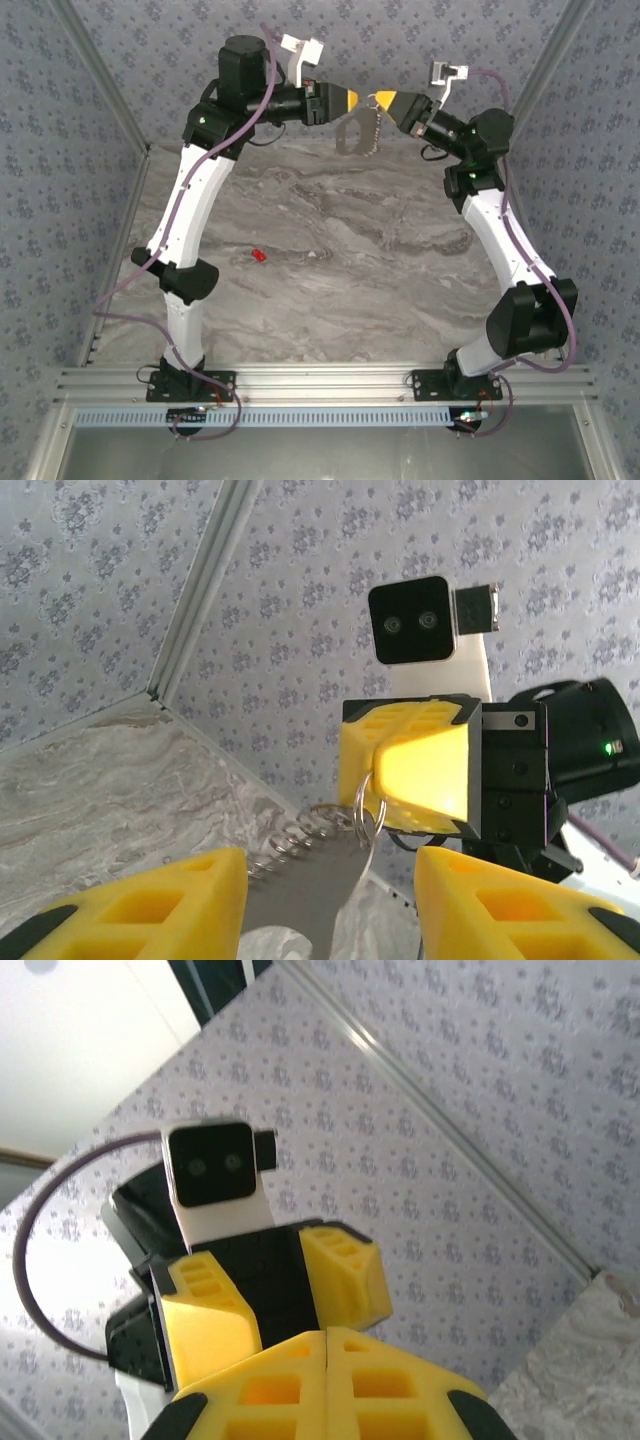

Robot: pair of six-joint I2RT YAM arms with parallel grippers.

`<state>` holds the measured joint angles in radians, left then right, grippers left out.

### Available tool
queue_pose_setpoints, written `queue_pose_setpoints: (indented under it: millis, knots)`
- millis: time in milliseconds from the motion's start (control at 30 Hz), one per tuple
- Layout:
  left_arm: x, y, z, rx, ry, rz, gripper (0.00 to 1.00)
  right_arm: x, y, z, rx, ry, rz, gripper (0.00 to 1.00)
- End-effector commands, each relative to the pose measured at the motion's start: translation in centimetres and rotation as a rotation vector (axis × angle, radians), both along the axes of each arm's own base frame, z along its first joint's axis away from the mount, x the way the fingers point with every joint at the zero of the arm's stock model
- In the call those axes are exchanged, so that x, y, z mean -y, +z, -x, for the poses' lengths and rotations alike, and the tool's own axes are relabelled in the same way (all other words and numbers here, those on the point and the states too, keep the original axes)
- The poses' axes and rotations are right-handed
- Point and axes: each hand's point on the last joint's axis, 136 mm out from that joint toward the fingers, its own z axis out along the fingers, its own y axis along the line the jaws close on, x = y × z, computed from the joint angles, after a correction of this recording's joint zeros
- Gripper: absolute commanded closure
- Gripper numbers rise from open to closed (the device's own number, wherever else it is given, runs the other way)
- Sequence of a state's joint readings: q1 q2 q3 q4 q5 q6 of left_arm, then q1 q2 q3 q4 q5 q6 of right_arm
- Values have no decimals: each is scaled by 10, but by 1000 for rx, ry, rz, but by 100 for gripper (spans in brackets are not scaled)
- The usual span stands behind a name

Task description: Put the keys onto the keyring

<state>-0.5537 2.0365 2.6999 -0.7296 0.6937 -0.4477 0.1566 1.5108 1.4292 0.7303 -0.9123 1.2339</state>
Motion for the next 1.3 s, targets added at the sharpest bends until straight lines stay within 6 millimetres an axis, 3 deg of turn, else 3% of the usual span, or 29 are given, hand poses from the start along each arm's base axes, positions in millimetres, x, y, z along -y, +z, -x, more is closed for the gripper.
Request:
queue_pose_setpoints:
  millis: [0, 367, 900, 1267]
  knots:
    - [-1, 44, 18, 40, 24, 109, 52, 12, 36, 8, 74, -88, -116, 100]
    - [17, 70, 28, 77, 47, 208, 54, 6, 61, 9, 97, -158, -231, 100]
    - [-27, 102, 27, 194, 265, 207, 55, 12, 89, 17, 146, -164, -287, 100]
    - [-18, 101, 29, 172, 202, 235, 59, 3, 100, 17, 155, -118, -328, 100]
